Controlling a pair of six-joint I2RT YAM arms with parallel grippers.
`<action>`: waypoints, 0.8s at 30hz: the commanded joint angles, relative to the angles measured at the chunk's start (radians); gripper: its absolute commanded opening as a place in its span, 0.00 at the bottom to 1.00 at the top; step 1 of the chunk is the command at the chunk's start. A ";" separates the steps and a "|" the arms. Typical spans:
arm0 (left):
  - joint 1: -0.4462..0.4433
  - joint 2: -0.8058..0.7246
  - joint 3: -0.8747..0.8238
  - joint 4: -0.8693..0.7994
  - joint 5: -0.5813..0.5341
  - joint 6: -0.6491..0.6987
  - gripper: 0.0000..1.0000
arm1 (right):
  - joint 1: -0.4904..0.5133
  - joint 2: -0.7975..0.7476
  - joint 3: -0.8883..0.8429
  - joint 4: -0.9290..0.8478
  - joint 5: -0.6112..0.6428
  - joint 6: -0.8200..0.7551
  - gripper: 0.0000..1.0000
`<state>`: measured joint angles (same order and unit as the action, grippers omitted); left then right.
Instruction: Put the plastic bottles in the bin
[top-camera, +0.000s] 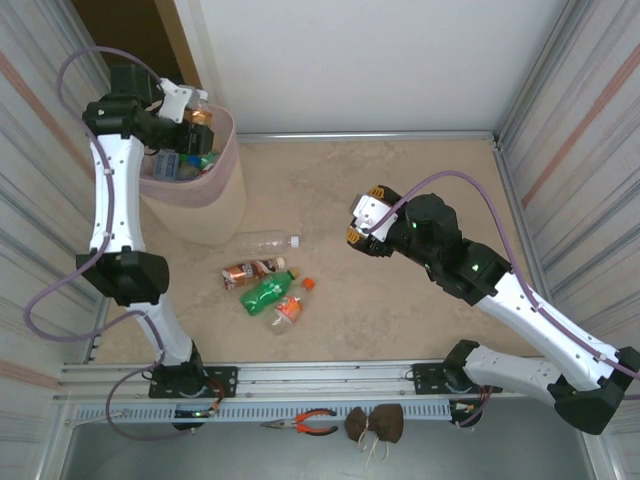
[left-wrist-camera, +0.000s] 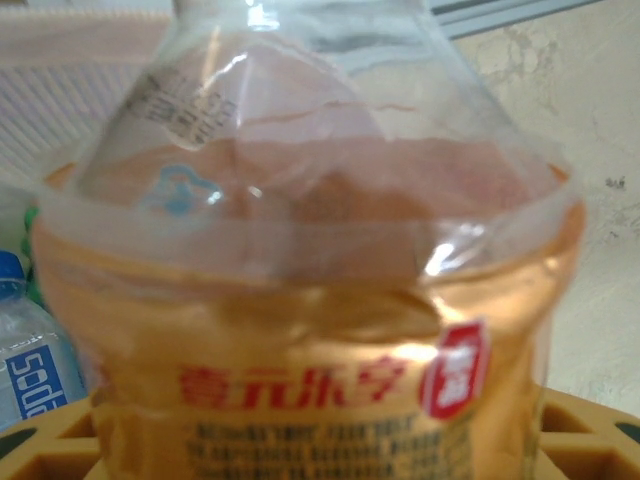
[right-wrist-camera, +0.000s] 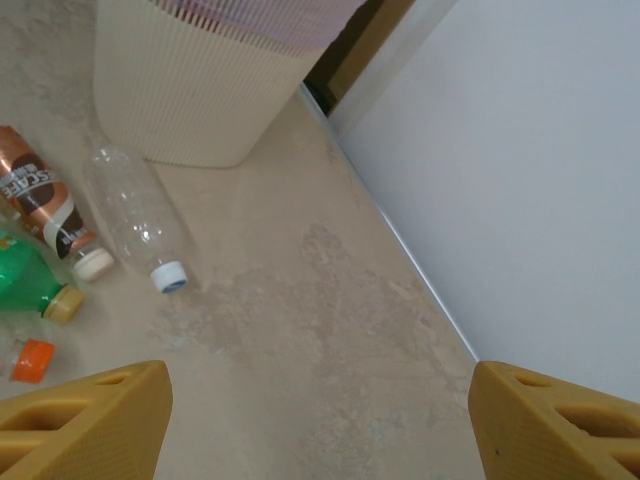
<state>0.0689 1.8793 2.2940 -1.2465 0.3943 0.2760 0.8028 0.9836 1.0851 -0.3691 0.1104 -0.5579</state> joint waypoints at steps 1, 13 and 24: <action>0.010 0.022 0.032 -0.066 -0.008 0.027 0.49 | 0.000 0.000 0.031 -0.010 -0.009 0.003 0.77; 0.009 0.089 -0.116 -0.074 -0.022 0.054 0.49 | 0.012 -0.001 0.013 -0.010 -0.002 -0.004 0.77; 0.010 0.079 -0.155 -0.033 -0.019 0.027 0.68 | 0.016 0.000 -0.011 0.007 0.015 -0.003 0.77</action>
<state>0.0776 1.9564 2.1544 -1.2667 0.3725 0.3092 0.8082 0.9836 1.0847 -0.3706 0.1097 -0.5579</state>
